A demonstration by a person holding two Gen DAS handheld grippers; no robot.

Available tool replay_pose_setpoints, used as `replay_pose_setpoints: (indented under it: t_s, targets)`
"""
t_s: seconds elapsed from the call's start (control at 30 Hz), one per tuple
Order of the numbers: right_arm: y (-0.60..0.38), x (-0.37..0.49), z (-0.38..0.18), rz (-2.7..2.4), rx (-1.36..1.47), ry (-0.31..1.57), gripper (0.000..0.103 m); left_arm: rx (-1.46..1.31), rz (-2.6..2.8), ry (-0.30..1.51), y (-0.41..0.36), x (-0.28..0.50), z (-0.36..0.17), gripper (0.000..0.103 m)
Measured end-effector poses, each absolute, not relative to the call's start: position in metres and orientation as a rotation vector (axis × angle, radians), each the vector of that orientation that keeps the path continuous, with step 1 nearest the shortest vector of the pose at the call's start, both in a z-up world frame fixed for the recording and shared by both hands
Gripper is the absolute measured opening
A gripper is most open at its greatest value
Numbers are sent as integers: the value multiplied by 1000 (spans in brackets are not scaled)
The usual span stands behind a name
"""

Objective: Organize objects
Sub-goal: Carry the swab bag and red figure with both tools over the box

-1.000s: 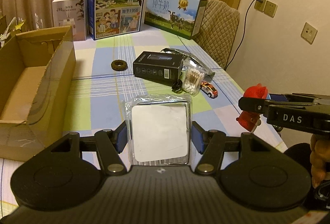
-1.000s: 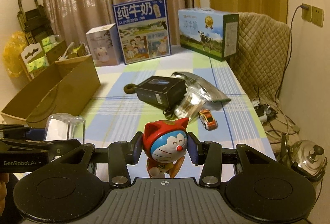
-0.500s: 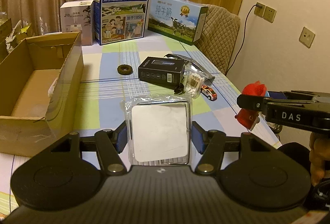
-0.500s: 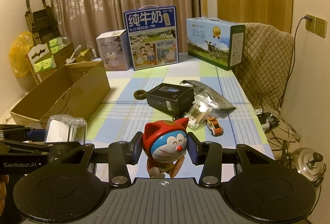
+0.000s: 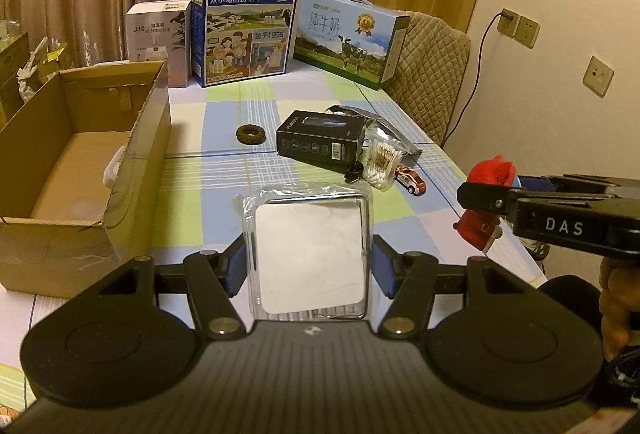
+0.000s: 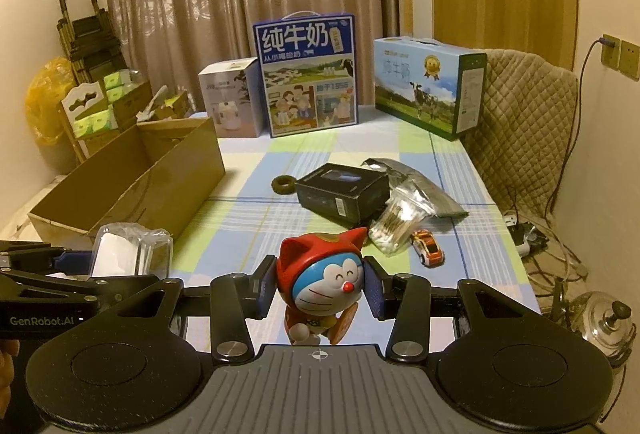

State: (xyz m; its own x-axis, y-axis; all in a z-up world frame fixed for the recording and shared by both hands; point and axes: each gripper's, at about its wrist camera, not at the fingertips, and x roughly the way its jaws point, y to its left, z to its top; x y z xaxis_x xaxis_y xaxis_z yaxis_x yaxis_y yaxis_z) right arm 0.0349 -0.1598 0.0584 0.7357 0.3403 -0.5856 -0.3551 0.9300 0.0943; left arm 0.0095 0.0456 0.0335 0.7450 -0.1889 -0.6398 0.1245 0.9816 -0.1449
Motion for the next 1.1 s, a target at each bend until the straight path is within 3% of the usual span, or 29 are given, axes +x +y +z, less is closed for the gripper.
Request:
replay_pose_setpoints:
  t_s: [0.47,1.1]
  targets:
    - [-141,39,64,428,-40,633,42,-111,-167,689,64,12,47,57]
    - [-10,77,88,685,-100,594,42,-46,35,640,201,24,92,57]
